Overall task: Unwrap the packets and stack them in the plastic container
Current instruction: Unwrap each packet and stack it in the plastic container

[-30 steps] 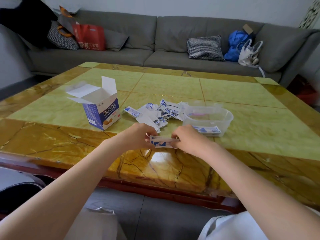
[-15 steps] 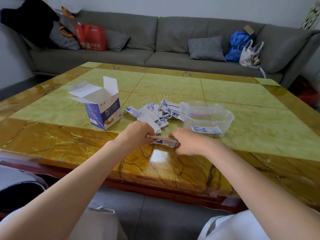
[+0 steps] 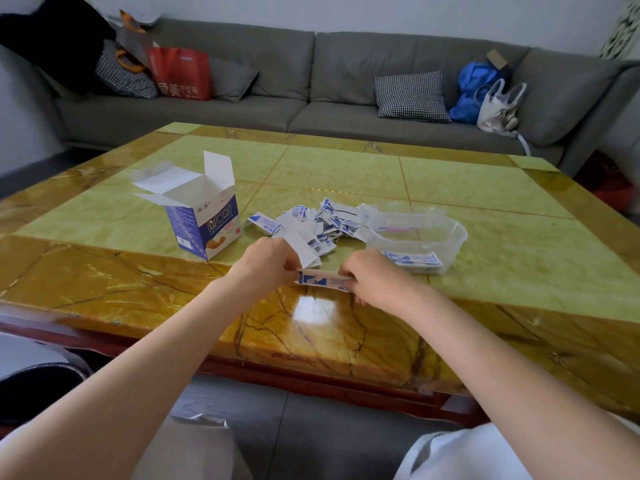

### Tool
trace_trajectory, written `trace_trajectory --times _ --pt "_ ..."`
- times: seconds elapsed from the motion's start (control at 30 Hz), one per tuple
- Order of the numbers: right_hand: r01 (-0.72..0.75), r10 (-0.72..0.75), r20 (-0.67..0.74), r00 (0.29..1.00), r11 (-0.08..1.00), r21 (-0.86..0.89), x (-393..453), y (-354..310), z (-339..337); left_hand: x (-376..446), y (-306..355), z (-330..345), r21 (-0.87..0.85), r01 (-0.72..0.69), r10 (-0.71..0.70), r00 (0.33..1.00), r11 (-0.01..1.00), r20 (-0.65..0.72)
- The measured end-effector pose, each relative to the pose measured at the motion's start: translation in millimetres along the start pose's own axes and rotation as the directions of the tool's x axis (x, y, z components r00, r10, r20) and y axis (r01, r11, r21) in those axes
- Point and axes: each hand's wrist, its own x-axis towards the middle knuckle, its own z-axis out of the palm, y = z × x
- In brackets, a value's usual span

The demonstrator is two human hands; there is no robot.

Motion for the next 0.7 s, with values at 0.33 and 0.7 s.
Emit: trace_trajectory --times 0.33,0.7 --pt "0.016 0.054 -0.325 0.944 0.978 0.209 -1.9 15.5 -59.4 22.0 22.9 -38.5 -0.339 0.008 -0.034 0.997 0.941 -0.073" --pt "-0.377 0.390 0.017 0.921 0.879 0.291 21.4 111.7 -105.9 62.5 132.4 -29.9 0.145 -0.339 0.352 0.933 0.929 -0.074"
